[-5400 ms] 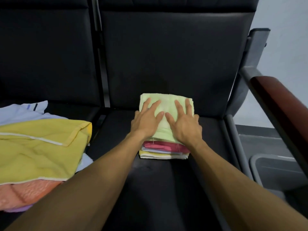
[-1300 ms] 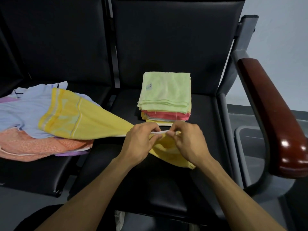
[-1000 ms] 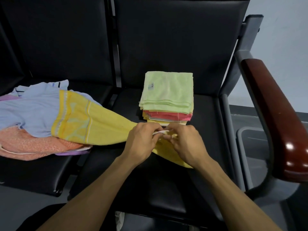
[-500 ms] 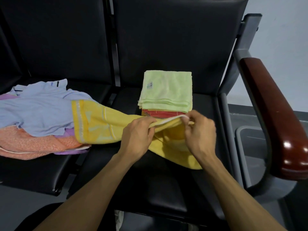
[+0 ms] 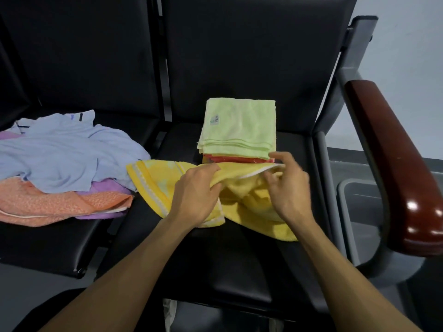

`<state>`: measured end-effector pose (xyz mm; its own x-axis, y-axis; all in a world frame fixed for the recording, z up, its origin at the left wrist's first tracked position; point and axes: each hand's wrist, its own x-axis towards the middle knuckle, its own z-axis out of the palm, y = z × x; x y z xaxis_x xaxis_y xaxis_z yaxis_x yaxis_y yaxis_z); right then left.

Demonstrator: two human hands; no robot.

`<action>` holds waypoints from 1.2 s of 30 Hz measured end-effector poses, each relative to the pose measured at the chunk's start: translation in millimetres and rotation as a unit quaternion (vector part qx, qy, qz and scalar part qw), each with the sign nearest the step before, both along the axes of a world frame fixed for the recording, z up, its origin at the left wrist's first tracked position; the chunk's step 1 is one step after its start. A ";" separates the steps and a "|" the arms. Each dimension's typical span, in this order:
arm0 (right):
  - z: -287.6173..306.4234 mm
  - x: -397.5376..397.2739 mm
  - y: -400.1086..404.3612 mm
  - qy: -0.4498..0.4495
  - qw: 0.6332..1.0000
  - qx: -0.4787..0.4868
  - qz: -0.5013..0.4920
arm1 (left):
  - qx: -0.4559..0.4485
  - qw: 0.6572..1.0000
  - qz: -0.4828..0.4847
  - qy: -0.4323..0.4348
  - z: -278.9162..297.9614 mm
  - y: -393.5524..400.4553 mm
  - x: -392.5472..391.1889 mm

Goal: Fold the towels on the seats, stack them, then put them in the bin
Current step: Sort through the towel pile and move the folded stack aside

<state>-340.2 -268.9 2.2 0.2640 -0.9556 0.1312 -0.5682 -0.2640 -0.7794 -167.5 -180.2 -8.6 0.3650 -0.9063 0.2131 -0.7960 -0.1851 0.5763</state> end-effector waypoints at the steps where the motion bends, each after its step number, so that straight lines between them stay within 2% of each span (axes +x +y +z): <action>1: -4.7 3.1 3.7 0.031 0.997 0.012 0.067 | 0.007 1.000 -0.019 0.008 0.9 0.7 -3.2; 3: -15.0 11.6 12.9 0.087 0.980 0.010 0.179 | 0.015 0.999 -0.042 0.022 2.3 1.0 -8.9; 4: -16.8 15.3 15.4 0.105 0.976 -0.017 0.190 | 0.018 0.999 -0.038 0.027 2.7 0.7 -10.5; 7: -15.7 15.7 8.6 0.041 0.993 -0.047 0.103 | 0.022 1.000 0.010 0.014 4.8 0.4 -10.0; 10: -5.6 12.4 4.6 -0.023 0.999 0.021 0.011 | 0.001 0.999 0.041 0.008 7.7 1.6 -6.1; 13: -10.4 9.7 2.5 -0.030 0.996 0.085 0.004 | 0.000 0.999 0.037 0.026 5.5 1.1 -3.7; 15: -8.4 9.0 1.9 -0.025 0.997 0.073 0.006 | -0.019 0.999 0.013 0.046 1.0 -1.6 -1.4; 21: -14.0 19.6 14.7 0.049 0.979 -0.023 0.197 | 0.013 0.987 -0.038 0.156 0.7 -4.0 1.4; 25: -15.8 19.2 9.3 0.008 0.984 -0.064 0.163 | 0.001 0.975 -0.005 0.222 3.3 -2.5 0.8; 28: -12.6 19.2 10.3 0.014 0.992 -0.042 0.117 | -0.024 0.977 -0.001 0.212 6.2 -2.7 -0.7; 32: -13.3 17.0 7.4 0.016 0.998 -0.004 0.057 | -0.004 0.964 -0.044 0.260 9.4 -1.7 -5.8; 34: -12.0 15.4 4.9 0.007 0.999 0.019 0.028 | 0.042 0.967 -0.074 0.240 6.8 -0.7 -8.3; 36: -9.7 14.9 4.2 -0.009 0.999 0.045 0.010 | 0.085 0.979 -0.110 0.148 2.2 0.3 -11.3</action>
<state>-325.4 -264.7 -7.5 0.2809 -0.9584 0.0498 -0.5498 -0.2032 -0.8102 -178.8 -179.9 -6.3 0.1799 -0.9831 -0.0324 -0.6301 -0.1405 0.7637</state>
